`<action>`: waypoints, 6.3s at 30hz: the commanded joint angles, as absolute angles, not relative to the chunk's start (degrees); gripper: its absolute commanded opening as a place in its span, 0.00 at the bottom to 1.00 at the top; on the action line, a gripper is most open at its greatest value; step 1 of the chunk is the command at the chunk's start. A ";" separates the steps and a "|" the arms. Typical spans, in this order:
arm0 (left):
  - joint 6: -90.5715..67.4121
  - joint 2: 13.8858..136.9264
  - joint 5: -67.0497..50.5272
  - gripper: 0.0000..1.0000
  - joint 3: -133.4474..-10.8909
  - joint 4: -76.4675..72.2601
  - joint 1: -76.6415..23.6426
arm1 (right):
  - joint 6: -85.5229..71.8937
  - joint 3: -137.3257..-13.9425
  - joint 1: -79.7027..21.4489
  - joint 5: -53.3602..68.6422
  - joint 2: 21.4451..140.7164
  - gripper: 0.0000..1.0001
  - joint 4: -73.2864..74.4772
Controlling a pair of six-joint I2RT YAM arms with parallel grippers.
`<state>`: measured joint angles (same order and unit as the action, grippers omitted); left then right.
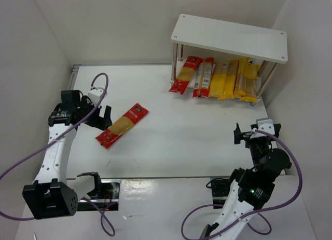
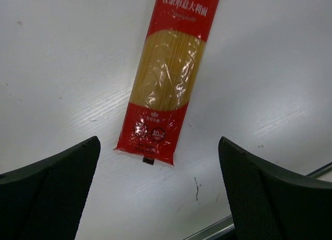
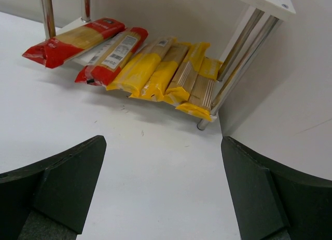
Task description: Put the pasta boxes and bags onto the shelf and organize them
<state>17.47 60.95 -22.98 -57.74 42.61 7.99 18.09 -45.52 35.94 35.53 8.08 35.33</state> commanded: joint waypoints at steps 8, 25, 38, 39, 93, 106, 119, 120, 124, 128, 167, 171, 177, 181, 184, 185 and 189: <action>33.57 65.37 -12.93 1.00 -57.14 43.26 2.21 | 19.59 -45.53 36.30 36.83 5.01 1.00 35.86; 32.88 82.25 -11.08 1.00 -51.59 29.98 -6.85 | 19.60 -45.53 36.30 36.83 2.90 1.00 35.86; 32.34 93.95 -7.47 1.00 -51.06 25.22 -8.61 | 19.60 -45.53 36.30 37.35 2.90 1.00 35.86; 32.34 94.56 -7.47 1.00 -51.06 25.22 -8.61 | 19.60 -45.53 36.30 37.35 2.38 1.00 35.86; -0.34 84.29 -37.88 0.00 -79.89 27.34 -20.21 | 16.52 -44.47 36.30 34.01 2.37 1.00 33.05; -15.90 103.96 -29.71 0.00 -98.77 20.22 -26.36 | 14.33 -43.95 39.37 32.26 4.04 1.00 31.29; -19.25 117.06 -22.42 0.00 -114.86 21.80 -30.76 | 14.33 -43.95 42.19 32.26 5.10 1.00 31.29; -19.25 118.11 -20.76 0.00 -116.00 22.32 -31.28 | 14.33 -43.95 42.71 32.26 5.10 1.00 31.29; -20.56 121.81 -20.22 0.00 -123.29 24.78 -31.81 | 14.33 -43.95 43.33 32.26 5.10 1.00 31.29; -21.62 126.63 -22.23 0.00 -130.77 27.41 -31.82 | 14.33 -43.95 43.86 32.26 5.10 1.00 31.29; -22.76 157.14 -22.69 0.00 -178.23 37.97 -34.01 | 14.33 -43.95 46.49 32.26 5.10 1.00 31.29; -24.25 158.29 -21.27 0.00 -179.38 35.86 -34.01 | 14.33 -43.95 46.49 32.26 5.10 1.00 31.29; -23.20 158.82 -16.53 0.00 -179.38 34.80 -33.49 | 14.33 -43.95 47.02 32.26 5.10 1.00 31.29; -23.20 158.82 -14.06 0.00 -179.38 33.58 -32.96 | 14.33 -43.95 47.02 32.26 5.10 1.00 31.29; -23.73 158.82 -12.13 0.00 -179.38 31.90 -32.43 | 14.33 -43.95 47.02 32.26 5.10 1.00 31.29; -23.73 158.82 -12.13 0.00 -179.38 30.95 -32.43 | 14.33 -43.95 47.02 32.26 5.10 1.00 31.29; -23.20 158.82 -10.99 0.00 -179.38 28.92 -32.43 | 14.33 -43.95 47.02 32.26 5.10 1.00 31.29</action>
